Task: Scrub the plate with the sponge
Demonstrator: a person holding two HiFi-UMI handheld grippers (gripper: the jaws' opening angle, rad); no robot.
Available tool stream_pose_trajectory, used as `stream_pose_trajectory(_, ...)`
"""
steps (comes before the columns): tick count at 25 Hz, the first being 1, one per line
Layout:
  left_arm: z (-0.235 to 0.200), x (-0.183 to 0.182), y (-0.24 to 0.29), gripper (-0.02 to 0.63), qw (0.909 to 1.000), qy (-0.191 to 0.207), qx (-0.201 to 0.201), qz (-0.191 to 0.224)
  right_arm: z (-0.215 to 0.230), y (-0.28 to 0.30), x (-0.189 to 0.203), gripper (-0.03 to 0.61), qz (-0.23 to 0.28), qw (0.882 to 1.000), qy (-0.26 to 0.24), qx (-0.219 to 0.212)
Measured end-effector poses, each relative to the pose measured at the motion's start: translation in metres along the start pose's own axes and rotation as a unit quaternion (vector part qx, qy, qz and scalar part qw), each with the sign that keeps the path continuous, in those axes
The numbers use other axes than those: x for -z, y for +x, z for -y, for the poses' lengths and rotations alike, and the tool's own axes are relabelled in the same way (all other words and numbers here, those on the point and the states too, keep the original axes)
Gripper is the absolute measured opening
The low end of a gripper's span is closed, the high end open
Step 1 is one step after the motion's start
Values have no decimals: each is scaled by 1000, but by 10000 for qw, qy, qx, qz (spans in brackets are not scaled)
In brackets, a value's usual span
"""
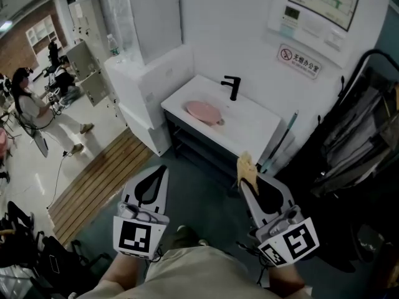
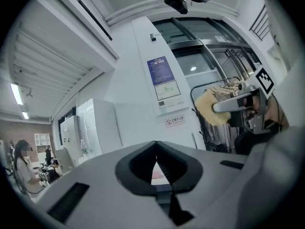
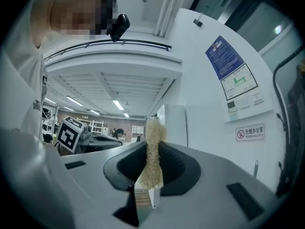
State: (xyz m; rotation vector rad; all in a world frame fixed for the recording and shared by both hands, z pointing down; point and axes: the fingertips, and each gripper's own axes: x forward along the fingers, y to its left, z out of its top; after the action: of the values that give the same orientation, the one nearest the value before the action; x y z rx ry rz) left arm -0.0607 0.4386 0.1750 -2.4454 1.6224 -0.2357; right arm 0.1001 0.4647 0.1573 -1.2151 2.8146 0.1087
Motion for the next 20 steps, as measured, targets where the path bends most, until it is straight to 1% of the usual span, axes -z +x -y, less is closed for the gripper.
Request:
stream_pose_trajectory(4,4,1,4,6,10000,30,-40,-22,8,-1,2,78,40,10000,26,-18)
stream_pose_trajectory(12,9,8,29,6,9999,115,43,-25,29,10,15,78,44,10000,83,4)
stream_pose_trajectory(20,-15,27,63,6,10000,38,41,-55,47,48,32,78,-121,9999,41,-50)
